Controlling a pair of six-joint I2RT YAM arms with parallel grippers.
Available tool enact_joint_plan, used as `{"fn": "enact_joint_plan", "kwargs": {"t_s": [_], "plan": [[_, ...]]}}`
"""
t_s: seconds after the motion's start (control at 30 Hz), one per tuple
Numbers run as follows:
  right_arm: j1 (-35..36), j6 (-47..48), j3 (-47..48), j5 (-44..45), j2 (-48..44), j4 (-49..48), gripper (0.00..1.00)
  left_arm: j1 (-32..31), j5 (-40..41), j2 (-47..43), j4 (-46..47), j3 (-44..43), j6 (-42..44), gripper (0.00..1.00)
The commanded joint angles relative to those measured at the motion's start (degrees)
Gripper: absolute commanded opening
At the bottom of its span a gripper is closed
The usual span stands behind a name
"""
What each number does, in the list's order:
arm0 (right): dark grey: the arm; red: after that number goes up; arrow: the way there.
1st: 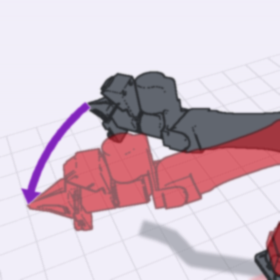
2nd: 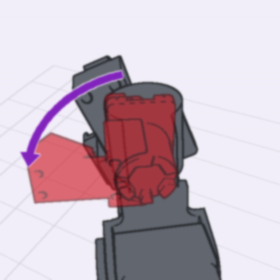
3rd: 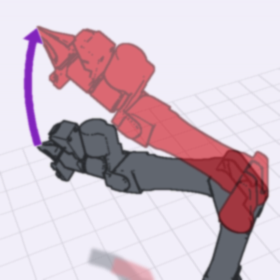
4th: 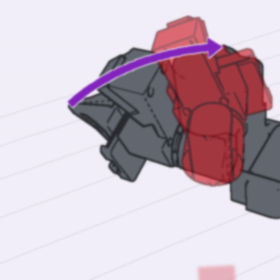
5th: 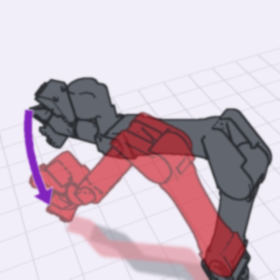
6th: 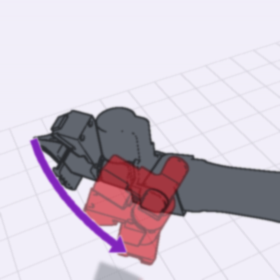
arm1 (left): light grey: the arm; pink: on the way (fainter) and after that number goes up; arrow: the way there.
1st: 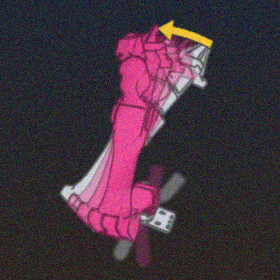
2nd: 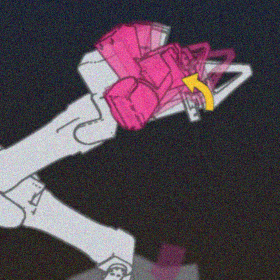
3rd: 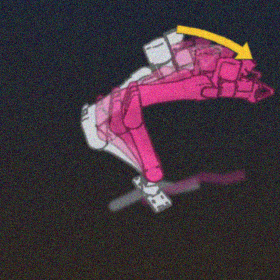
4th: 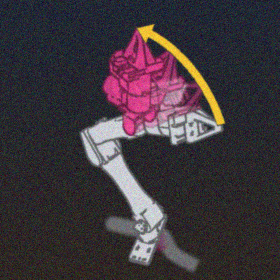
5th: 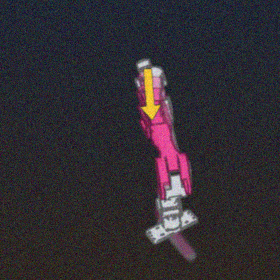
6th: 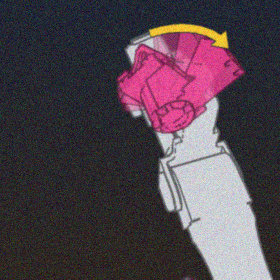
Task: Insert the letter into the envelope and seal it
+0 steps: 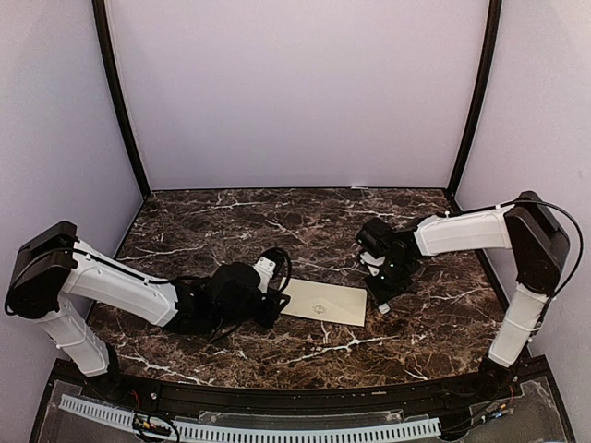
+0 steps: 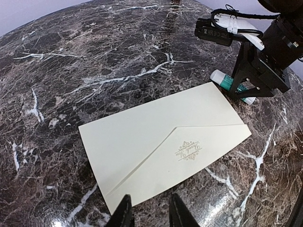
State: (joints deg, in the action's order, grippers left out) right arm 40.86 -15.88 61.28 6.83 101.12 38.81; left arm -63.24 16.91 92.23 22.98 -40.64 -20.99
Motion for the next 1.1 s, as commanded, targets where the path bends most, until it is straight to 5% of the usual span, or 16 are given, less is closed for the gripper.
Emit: {"fn": "enact_joint_plan", "kwargs": {"t_s": [0.0, 0.2, 0.43, 0.73, 1.07], "plan": [[-0.70, 0.76, -0.24, -1.57, 0.63, -0.33, 0.23, -0.21, -0.55, -1.19, -1.19, 0.21, 0.58, 0.27], [-1.48, 1.02, -1.45, -2.94, 0.26, -1.83, 0.01, -0.30, -0.76, -1.61, -1.29, 0.41, 0.69, 0.26], [-1.28, 0.03, -1.14, -8.15, -10.42, -8.66, 0.00, -0.31, -4.37, -6.40, 3.32, 4.42, 1.48, 0.26], [8.32, -2.61, -13.90, -20.75, -29.87, -39.25, 0.00, -0.30, -15.53, -16.44, 16.47, 12.53, 1.15, 0.29], [23.52, -4.17, -22.67, -17.95, -35.72, -66.39, 0.00, -0.30, -38.47, -20.98, 38.93, 22.52, 3.38, 0.36]]}}
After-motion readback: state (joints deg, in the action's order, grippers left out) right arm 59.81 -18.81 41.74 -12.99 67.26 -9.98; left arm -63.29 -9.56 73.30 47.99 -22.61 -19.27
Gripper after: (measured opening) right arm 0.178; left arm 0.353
